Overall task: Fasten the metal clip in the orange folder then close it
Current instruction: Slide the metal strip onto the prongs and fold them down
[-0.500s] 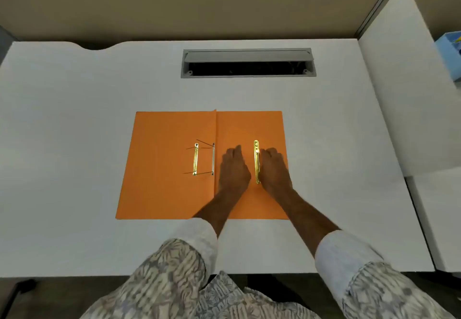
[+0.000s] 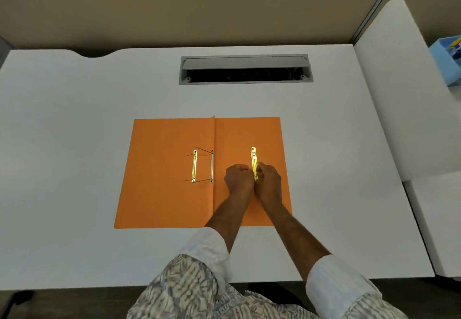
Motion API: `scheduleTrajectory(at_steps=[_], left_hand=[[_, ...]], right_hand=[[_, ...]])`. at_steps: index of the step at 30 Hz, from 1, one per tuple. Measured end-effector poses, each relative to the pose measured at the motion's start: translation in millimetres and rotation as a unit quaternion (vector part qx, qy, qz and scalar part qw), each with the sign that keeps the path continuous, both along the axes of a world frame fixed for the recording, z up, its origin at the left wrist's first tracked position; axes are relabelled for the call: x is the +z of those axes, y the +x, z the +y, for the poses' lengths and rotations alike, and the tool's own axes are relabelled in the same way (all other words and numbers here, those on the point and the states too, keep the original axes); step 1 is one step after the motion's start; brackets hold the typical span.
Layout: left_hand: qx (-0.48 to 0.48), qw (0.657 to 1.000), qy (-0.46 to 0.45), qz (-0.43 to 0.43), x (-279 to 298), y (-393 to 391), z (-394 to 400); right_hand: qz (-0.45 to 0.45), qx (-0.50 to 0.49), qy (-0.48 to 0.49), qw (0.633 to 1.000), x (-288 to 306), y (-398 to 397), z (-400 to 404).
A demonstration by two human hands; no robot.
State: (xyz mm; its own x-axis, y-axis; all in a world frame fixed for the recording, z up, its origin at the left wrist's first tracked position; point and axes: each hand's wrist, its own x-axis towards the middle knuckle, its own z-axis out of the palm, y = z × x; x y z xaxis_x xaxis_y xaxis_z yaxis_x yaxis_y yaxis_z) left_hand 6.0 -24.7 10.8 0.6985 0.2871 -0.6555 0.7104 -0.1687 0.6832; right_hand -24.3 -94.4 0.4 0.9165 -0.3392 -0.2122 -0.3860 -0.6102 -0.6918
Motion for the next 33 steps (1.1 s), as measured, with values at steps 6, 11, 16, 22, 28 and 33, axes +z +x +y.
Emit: scheduleTrajectory(at_steps=[6, 11, 16, 22, 28, 33], left_hand=[[0.003, 0.999, -0.028, 0.042, -2, 5, -8], [0.020, 1.000, 0.011, 0.000, 1, 6, -14], [0.025, 0.999, 0.011, 0.031, 4, 12, -13], [0.068, 0.995, -0.011, 0.071, -1, 21, -5], [0.079, 0.994, -0.018, 0.073, -4, 24, -5], [0.049, 0.995, -0.025, 0.079, -2, 25, -9]], right_hand=[[-0.019, -0.034, 0.042, 0.998, -1, -5, 2], [-0.034, -0.048, 0.063, 0.996, 1, -4, -2], [-0.026, -0.048, 0.051, 0.997, -1, 0, -1], [-0.028, -0.048, 0.045, 0.997, -5, 2, -1], [-0.031, -0.058, 0.048, 0.997, -7, 2, 1], [-0.023, -0.067, 0.054, 0.996, -10, 3, 0]])
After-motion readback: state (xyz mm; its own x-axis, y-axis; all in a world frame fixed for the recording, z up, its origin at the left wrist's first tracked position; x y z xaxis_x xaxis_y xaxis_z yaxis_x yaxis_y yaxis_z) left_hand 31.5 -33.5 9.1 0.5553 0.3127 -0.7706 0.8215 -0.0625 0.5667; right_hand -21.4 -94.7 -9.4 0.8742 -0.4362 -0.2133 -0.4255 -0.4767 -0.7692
